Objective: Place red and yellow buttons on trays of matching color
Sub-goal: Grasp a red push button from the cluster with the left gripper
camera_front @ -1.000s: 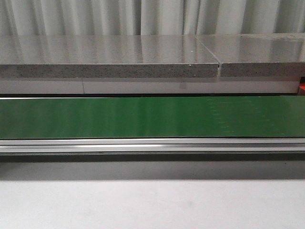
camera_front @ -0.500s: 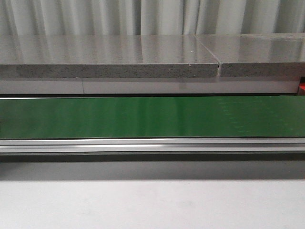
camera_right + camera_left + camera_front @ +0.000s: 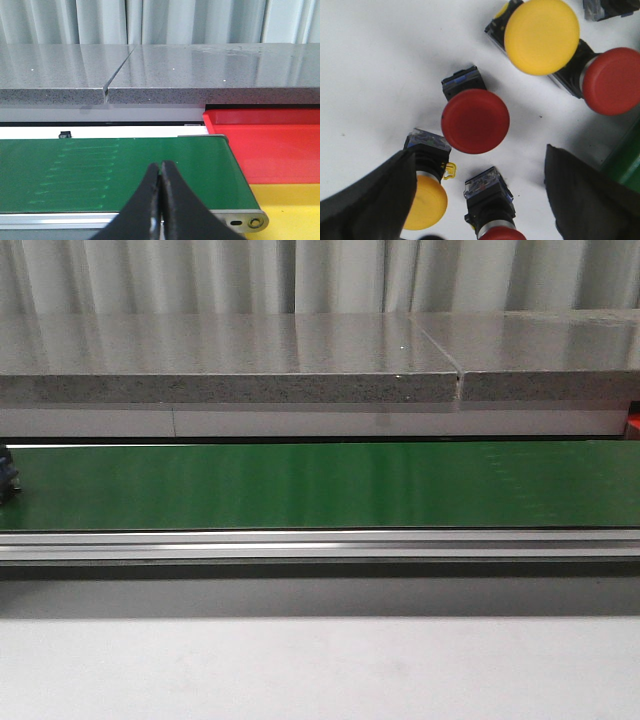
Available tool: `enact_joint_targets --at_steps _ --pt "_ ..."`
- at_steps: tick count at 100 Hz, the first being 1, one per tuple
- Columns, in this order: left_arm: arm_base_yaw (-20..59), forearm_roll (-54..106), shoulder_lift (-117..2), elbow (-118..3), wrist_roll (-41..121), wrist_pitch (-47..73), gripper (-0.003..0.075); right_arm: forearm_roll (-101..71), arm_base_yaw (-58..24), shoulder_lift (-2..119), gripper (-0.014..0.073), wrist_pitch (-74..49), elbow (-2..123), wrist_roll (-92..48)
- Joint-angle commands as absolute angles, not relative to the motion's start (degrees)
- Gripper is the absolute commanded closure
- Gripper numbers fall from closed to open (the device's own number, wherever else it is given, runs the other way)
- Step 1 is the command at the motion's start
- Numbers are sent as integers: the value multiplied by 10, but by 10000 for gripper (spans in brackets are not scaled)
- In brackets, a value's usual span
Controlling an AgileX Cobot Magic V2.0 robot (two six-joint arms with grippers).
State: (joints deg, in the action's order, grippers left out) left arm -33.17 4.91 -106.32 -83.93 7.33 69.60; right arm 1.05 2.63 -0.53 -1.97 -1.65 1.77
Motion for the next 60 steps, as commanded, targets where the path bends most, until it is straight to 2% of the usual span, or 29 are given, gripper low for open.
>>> enact_joint_targets --at_steps 1,60 --pt "-334 55 -1037 -855 67 676 191 14 30 -11 661 26 -7 18" --pt "-334 45 -1059 -857 67 679 198 14 30 -11 661 26 -7 18"
